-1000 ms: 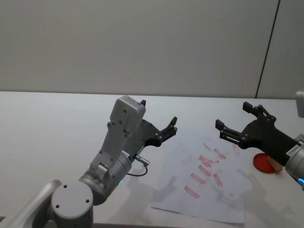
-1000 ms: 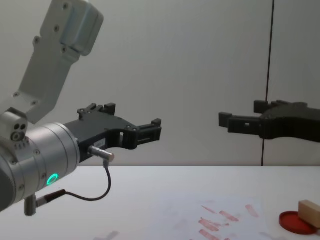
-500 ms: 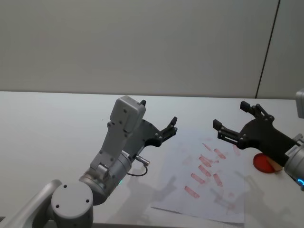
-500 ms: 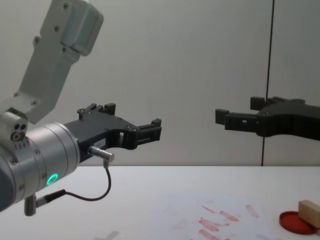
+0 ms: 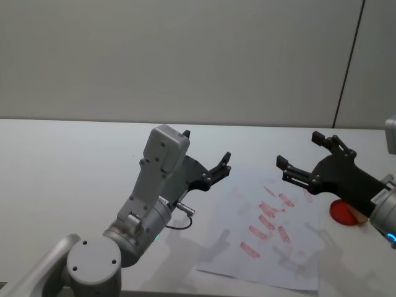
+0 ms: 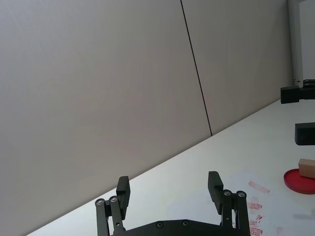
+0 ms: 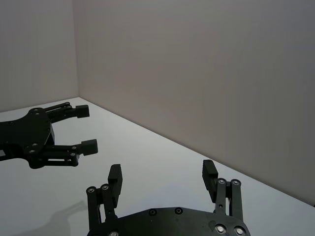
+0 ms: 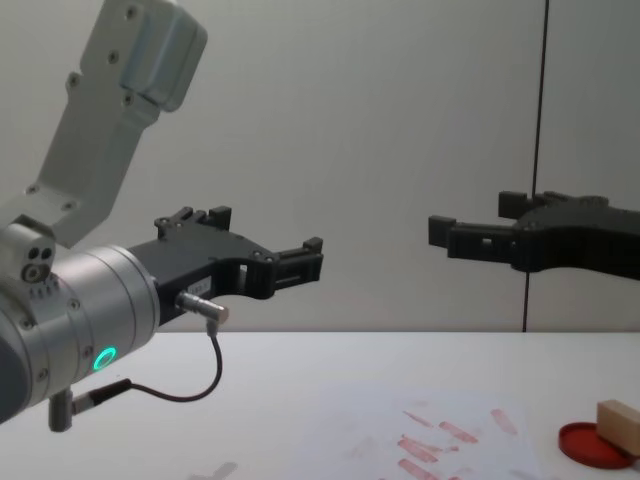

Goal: Use the one hand to pick up the stamp and affix it onto the A4 paper.

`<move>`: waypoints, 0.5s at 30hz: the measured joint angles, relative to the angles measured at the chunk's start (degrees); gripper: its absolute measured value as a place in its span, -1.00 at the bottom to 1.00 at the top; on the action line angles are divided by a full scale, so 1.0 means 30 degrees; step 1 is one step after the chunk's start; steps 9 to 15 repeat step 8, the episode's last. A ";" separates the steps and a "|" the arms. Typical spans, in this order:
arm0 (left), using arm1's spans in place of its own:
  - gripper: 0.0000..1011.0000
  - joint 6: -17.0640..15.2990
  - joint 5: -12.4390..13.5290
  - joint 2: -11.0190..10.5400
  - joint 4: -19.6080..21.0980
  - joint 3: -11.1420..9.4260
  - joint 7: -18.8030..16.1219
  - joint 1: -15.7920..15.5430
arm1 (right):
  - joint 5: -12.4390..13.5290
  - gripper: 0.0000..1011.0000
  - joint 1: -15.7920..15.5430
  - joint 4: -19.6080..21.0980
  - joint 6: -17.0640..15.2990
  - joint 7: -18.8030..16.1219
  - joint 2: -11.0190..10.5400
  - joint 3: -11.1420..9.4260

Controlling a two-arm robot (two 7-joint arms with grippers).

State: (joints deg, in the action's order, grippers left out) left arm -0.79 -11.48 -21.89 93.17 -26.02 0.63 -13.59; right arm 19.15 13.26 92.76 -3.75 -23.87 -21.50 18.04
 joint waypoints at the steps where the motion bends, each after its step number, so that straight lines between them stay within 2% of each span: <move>1: 0.98 -0.0001 0.0000 0.0000 0.0000 -0.0001 0.0000 0.0000 | 0.0000 0.98 -0.0003 0.0005 0.0004 -0.0003 0.0000 0.0000; 15: 0.98 -0.0001 0.0000 0.0000 0.0001 -0.0002 0.0000 0.0000 | 0.0000 0.98 -0.0012 0.0016 0.0019 -0.0015 0.0000 0.0000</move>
